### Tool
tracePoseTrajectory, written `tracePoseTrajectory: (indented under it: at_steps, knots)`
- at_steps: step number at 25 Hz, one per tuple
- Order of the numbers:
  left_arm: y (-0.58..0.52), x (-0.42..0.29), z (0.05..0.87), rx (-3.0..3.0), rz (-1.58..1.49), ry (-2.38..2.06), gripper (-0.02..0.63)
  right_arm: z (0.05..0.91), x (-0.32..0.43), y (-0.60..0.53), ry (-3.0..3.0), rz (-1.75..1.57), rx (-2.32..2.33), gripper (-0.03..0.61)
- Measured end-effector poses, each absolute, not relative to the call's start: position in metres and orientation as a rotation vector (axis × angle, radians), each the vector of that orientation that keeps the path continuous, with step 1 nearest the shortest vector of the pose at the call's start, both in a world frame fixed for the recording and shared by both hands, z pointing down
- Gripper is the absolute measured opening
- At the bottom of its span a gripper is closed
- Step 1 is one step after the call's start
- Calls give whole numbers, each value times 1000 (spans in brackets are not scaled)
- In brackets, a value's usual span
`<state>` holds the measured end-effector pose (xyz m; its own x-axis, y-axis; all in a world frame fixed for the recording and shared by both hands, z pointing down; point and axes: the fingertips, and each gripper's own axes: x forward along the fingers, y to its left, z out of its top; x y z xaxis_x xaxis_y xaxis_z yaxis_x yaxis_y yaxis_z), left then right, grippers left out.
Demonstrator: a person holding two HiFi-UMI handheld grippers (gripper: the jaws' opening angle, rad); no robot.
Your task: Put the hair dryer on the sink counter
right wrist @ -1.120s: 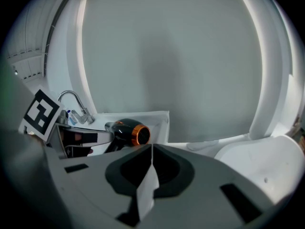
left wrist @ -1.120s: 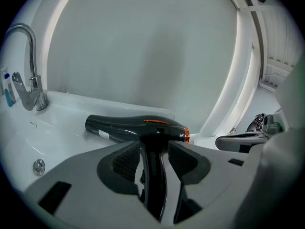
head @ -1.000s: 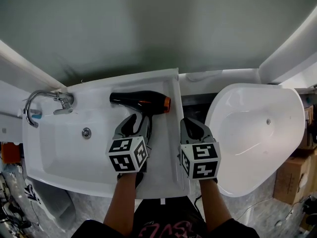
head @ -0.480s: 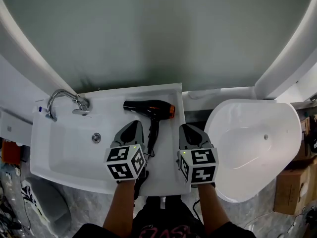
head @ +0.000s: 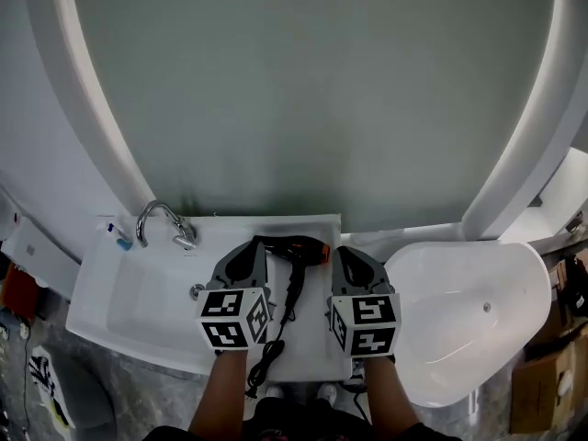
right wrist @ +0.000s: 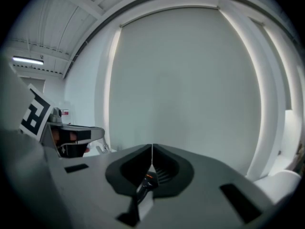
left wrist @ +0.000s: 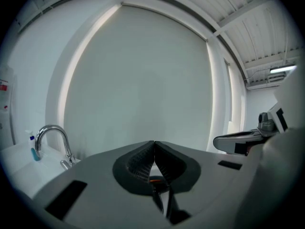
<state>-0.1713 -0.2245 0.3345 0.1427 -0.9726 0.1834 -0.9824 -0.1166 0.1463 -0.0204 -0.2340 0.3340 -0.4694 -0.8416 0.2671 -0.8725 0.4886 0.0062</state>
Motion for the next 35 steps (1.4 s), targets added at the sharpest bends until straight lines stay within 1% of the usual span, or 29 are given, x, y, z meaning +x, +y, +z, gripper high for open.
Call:
tracePoseTrajectory:
  at_steps: [6, 12, 35]
  knots:
    - [-212, -176, 291, 2247, -24, -1960, 12, 293, -25, -222, -2540, 91, 1478, 21]
    - [-206, -169, 267, 2313, -68, -1955, 12, 269, -22, -214, -2559, 17, 1499, 21]
    - [-202, -170, 273, 2302, -30, -1956, 12, 272, -23, -207, -2546, 12, 1517, 21]
